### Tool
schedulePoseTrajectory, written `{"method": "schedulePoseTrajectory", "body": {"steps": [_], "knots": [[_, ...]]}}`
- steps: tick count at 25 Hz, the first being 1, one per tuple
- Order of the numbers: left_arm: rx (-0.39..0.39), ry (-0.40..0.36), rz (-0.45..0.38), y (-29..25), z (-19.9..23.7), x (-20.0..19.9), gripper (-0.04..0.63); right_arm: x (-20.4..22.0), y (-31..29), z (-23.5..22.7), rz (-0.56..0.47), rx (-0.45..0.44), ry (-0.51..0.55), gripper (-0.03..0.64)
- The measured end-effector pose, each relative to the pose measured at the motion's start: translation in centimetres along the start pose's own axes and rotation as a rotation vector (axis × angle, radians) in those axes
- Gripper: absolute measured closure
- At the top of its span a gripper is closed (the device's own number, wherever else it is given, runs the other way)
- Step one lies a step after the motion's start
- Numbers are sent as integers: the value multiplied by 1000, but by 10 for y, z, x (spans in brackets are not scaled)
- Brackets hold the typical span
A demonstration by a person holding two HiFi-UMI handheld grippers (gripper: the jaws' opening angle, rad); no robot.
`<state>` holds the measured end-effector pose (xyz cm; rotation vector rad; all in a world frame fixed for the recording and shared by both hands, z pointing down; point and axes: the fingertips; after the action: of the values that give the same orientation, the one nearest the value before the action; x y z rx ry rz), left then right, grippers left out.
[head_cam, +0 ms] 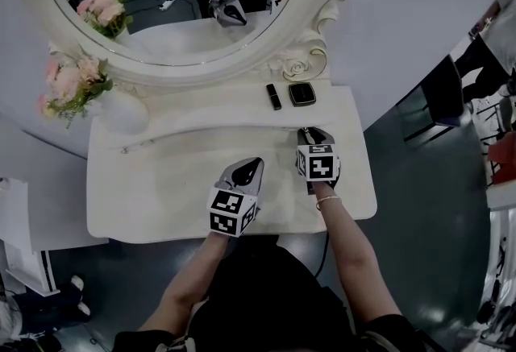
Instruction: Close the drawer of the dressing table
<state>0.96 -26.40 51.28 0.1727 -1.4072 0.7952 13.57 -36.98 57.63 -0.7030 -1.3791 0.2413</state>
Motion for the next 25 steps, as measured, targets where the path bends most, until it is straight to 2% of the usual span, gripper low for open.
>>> {"method": "schedulePoseTrajectory", "body": {"steps": [13, 25], "knots": [[13, -8, 0, 2, -4, 2, 591, 5, 13, 4, -6, -13, 23, 522], [-18, -3, -1, 8, 3, 5, 591, -1, 1, 1, 4, -14, 62, 526]]}}
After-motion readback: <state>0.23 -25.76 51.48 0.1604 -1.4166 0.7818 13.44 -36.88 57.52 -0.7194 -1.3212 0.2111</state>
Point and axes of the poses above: the fingertips, and each gripper's own axes: y backward along the fingers, z to its left, x out of its underside, and after that the axes turned 1 degree about -z, right-handed
